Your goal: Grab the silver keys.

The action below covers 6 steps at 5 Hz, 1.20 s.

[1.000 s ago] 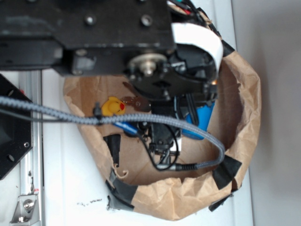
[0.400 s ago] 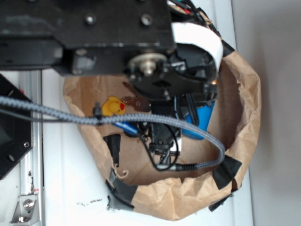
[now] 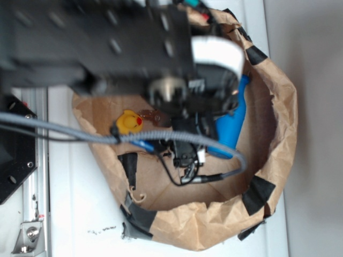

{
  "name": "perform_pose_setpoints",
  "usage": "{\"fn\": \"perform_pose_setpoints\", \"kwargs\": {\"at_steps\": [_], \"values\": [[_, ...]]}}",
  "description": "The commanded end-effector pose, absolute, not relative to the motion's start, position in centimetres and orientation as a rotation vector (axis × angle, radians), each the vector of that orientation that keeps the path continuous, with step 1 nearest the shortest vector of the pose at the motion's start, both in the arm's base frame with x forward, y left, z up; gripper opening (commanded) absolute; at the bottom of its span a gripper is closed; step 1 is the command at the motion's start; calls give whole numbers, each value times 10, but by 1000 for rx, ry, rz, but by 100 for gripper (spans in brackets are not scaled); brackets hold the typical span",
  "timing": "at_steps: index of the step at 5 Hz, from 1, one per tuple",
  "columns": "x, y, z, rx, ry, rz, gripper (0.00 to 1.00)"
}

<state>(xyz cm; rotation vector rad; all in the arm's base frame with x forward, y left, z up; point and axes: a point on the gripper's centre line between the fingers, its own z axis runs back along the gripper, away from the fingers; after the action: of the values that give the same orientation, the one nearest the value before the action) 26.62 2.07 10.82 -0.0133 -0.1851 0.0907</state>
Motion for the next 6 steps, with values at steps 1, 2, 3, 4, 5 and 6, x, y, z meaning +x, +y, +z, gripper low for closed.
{"fn": "perform_pose_setpoints", "kwargs": {"at_steps": [1, 2, 3, 4, 5, 6], "values": [[283, 15, 84, 4, -247, 191, 100], [301, 12, 71, 19, -244, 250, 100], [304, 13, 67, 34, -226, 260, 100], [303, 14, 63, 42, -248, 270, 100], [300, 13, 55, 69, -266, 252, 100], [295, 13, 42, 117, -271, 236, 100]]}}
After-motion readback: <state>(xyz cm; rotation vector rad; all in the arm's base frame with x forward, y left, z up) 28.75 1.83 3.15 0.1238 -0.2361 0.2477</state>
